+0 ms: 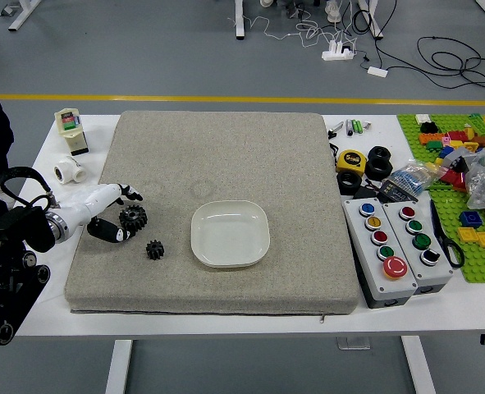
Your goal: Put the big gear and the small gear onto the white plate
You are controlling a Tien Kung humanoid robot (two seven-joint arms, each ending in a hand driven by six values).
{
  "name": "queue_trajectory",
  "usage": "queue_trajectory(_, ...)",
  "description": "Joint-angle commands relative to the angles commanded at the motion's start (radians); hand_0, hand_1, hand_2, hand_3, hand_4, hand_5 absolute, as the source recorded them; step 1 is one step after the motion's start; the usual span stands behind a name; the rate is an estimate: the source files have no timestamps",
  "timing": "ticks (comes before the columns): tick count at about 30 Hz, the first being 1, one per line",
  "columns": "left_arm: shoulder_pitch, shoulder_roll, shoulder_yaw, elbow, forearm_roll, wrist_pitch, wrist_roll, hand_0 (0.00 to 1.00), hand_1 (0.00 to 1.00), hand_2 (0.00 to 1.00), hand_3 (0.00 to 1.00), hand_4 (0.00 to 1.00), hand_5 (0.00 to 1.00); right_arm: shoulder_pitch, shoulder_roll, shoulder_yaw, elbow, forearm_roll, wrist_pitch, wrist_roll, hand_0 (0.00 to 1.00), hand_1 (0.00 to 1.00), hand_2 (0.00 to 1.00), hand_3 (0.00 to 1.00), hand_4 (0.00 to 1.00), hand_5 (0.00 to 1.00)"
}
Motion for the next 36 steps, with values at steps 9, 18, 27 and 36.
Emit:
queue_trajectory(9,-0.005,-0.006,0.0,0.02,0.0,0.032,0.006,0.307,0.353,0.41,0.512,0.189,0.002,0.003,-0.001,-0.001,0.0,0.001,0.0,0.001,0.675,0.688,0.764,0.584,0.779,0.619)
queue_trajectory(18,0.001,-0.007,0.002,-0.034,0.0,0.08,-0.009,0.281,0.287,0.354,0.472,0.148,0.002,0.003,-0.001,0.001,0.0,-0.001,0.0,0.0,0.675,0.688,0.765,0.583,0.78,0.619)
queue_trajectory(27,-0.001,0.001,0.085,-0.236,0.0,0.074,0.005,0.278,0.293,0.366,0.496,0.295,0.002,0.004,-0.001,0.0,0.0,0.002,0.0,0.001,0.675,0.689,0.765,0.585,0.781,0.62)
queue_trajectory(36,-0.094,0.034,0.33,-0.355,-0.018,0.012,0.013,0.285,0.31,0.384,0.527,0.478,0.11,0.003,-0.001,-0.005,0.0,0.006,0.0,0.0,0.675,0.689,0.765,0.583,0.78,0.62)
